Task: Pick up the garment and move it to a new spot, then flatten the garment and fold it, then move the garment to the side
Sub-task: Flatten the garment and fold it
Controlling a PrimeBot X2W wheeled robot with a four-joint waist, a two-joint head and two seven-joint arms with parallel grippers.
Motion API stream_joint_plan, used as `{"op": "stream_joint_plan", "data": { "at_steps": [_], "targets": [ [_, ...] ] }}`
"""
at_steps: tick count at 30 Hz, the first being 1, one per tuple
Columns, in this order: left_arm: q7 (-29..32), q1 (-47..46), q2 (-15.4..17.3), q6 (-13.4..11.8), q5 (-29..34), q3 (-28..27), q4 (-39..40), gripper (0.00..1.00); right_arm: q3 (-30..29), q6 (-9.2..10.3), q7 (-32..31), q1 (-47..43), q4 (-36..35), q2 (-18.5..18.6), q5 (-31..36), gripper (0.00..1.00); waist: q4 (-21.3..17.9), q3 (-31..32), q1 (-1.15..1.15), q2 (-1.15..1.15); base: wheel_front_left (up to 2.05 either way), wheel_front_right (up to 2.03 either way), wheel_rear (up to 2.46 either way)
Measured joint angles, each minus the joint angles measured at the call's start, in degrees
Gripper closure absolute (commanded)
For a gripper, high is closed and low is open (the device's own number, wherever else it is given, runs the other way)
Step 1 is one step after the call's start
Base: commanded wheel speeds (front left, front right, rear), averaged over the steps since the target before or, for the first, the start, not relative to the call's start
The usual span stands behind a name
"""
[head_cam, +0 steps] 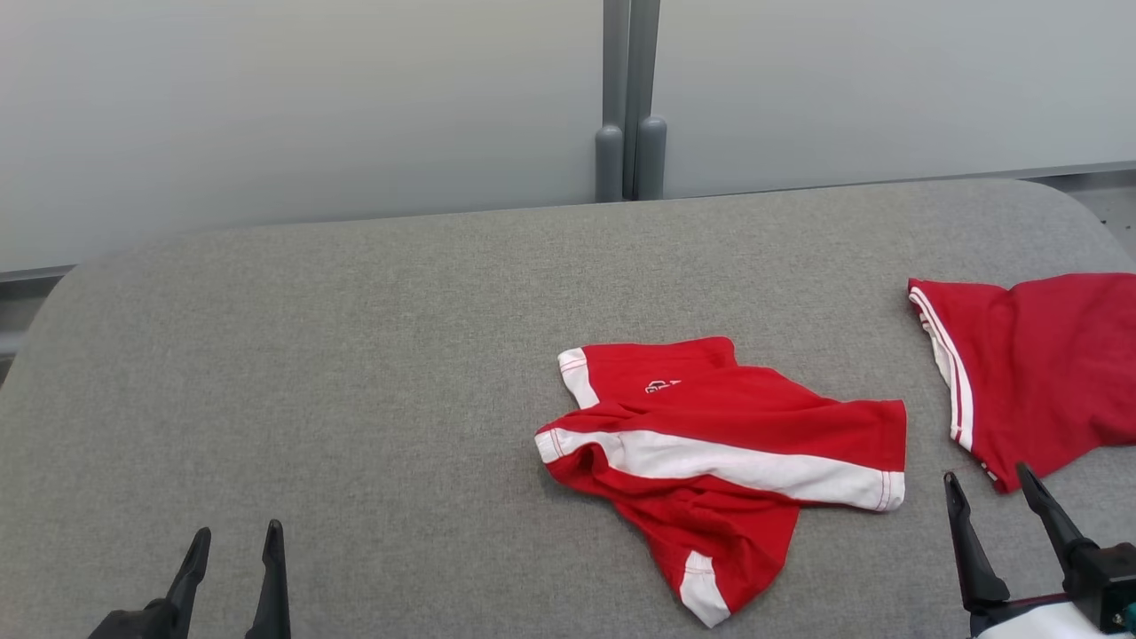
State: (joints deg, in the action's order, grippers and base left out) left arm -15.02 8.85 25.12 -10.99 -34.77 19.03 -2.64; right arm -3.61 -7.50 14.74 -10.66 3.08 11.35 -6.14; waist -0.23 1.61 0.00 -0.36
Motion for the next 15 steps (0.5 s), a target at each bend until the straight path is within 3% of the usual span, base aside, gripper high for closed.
{"op": "stream_joint_plan", "data": {
  "at_steps": [5, 12, 14, 15],
  "targets": [
    [-0.01, 1.49, -2.53, 3.48, 2.99, -4.02, -1.53, 0.0, -2.8, 0.0, 0.26, -0.8, -0.71, -3.44, 1.51, 0.0, -0.07, 0.86, 0.0, 0.0, 0.0, 0.0, 0.0],
    [-0.01, 2.73, -5.31, 7.3, 6.17, -7.9, -3.82, 0.0, -3.32, 0.0, 0.27, -1.08, -1.12, -4.57, 2.78, 0.0, 0.02, 0.74, 0.0, 0.0, 0.0, 0.0, 0.0],
    [-0.01, 2.74, -6.1, 10.03, 7.04, -8.08, -4.68, 0.0, -3.34, 0.0, 0.27, -1.06, -1.07, -4.9, 2.81, 0.0, 0.18, 0.75, 0.0, 0.0, 0.0, 0.0, 0.0],
    [-0.01, 2.74, -6.1, 10.03, 7.04, -8.08, -4.68, 0.0, -3.34, 0.0, 0.27, -1.06, -1.07, -4.9, 2.81, 0.0, 0.18, 0.75, 0.0, 0.0, 0.0, 0.0, 0.0]
  ]
}}
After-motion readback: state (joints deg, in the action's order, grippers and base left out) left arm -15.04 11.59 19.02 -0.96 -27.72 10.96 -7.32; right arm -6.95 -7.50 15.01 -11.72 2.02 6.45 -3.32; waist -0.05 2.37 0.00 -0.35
